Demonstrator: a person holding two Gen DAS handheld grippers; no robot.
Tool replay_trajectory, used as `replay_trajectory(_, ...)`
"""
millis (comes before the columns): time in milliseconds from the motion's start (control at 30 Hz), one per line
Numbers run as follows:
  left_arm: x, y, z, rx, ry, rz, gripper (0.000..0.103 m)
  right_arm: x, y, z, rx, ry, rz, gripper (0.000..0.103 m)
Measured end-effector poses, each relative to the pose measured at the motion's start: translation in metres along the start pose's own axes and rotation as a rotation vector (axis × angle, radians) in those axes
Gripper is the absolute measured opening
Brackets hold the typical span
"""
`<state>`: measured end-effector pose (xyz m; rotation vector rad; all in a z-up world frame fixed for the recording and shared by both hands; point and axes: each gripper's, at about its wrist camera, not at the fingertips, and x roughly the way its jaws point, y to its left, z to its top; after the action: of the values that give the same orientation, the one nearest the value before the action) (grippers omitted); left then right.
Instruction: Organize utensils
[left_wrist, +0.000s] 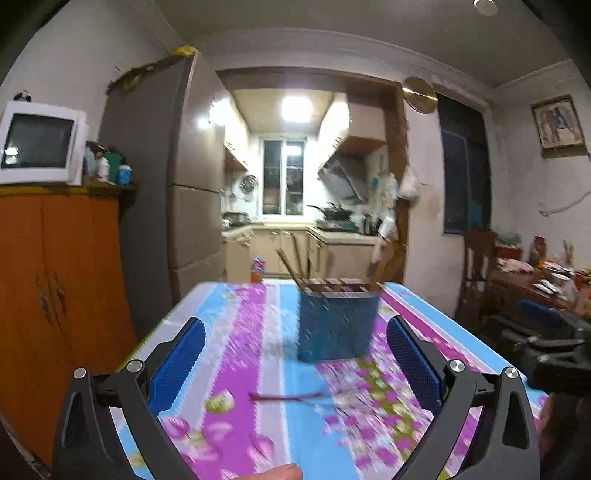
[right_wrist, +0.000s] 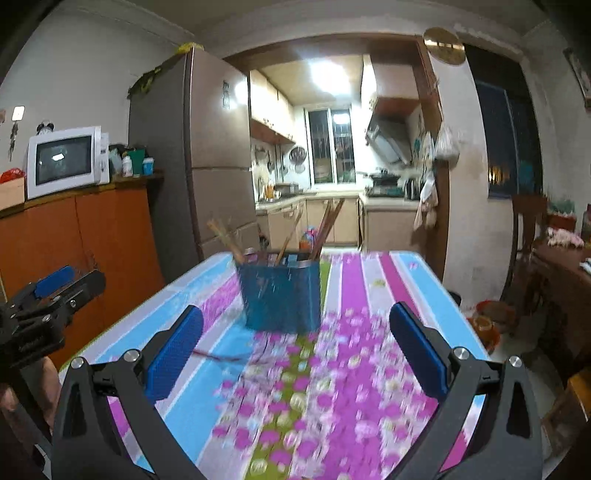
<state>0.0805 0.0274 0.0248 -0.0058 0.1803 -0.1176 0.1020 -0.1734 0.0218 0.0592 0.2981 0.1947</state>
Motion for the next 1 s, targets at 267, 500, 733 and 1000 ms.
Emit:
replay_trajectory(267, -0.022, -0.008, -0.024, 0.009, 0.016, -0.008, 0.098, -0.022, 0.003, -0.029, 0.022, 0.016, 0.0, 0.098)
replay_trajectory(500, -0.043, -0.011, -0.034, 0.012, 0.015, -0.009, 0.098, -0.055, 0.01, -0.033, -0.006, -0.048, -0.026, 0.097)
replay_trajectory(733, -0.064, -0.018, -0.039, 0.031, 0.004, -0.013, 0.098, -0.084, 0.021, -0.037, -0.049, -0.105, -0.061, 0.097)
replay_trajectory(1000, -0.084, -0.02, -0.04, 0.039, -0.028, 0.006, 0.098, -0.104, 0.02, -0.041, -0.055, -0.139, -0.078, 0.097)
